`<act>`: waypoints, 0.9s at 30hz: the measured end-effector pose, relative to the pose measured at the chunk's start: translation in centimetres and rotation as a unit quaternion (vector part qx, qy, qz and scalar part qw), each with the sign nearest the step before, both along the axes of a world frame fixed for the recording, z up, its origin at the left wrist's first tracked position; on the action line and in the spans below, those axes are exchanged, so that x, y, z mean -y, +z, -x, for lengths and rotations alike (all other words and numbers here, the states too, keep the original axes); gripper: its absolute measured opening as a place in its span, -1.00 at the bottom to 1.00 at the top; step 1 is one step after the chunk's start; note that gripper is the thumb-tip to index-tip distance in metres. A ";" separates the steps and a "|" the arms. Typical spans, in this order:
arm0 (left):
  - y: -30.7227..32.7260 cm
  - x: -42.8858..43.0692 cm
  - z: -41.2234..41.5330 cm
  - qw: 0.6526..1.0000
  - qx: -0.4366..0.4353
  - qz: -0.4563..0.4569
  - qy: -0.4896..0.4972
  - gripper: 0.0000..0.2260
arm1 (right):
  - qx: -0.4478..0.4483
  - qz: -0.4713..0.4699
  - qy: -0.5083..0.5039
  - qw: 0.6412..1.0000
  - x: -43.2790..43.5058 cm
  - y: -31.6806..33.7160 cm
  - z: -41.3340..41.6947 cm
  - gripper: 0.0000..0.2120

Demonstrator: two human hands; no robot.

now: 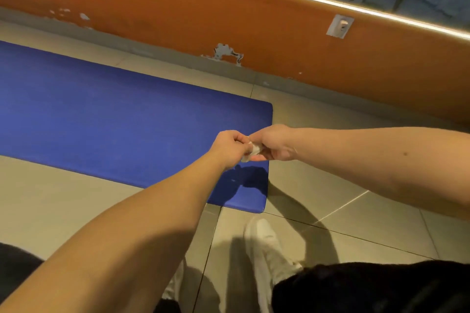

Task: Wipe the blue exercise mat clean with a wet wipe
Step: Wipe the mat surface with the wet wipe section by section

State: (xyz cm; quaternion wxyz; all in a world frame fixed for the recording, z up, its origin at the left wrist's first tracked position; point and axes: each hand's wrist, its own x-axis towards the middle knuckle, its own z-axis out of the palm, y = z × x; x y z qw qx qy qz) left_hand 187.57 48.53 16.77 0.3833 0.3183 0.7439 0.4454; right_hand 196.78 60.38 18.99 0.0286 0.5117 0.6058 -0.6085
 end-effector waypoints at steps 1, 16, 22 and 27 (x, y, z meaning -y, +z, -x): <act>-0.8 -0.4 0.1 1.000 0.000 0.001 0.001 -0.92 | 0.004 -0.004 -0.003 1.000 -0.5 -0.9 -0.1 -0.80; -19.5 -3.7 -0.8 0.928 -0.238 0.280 -0.059 -0.91 | 0.114 -0.254 0.125 0.952 -10.8 -16.4 -5.3 -0.83; -21.6 -3.8 -1.5 0.891 -0.290 0.338 -0.091 -0.54 | 0.154 -0.318 0.237 0.905 -12.2 -20.7 -2.9 -0.81; -23.6 -2.5 -2.5 0.880 -0.290 0.357 -0.117 -0.45 | 0.156 -0.417 0.368 0.816 -13.4 -24.9 -2.7 -0.59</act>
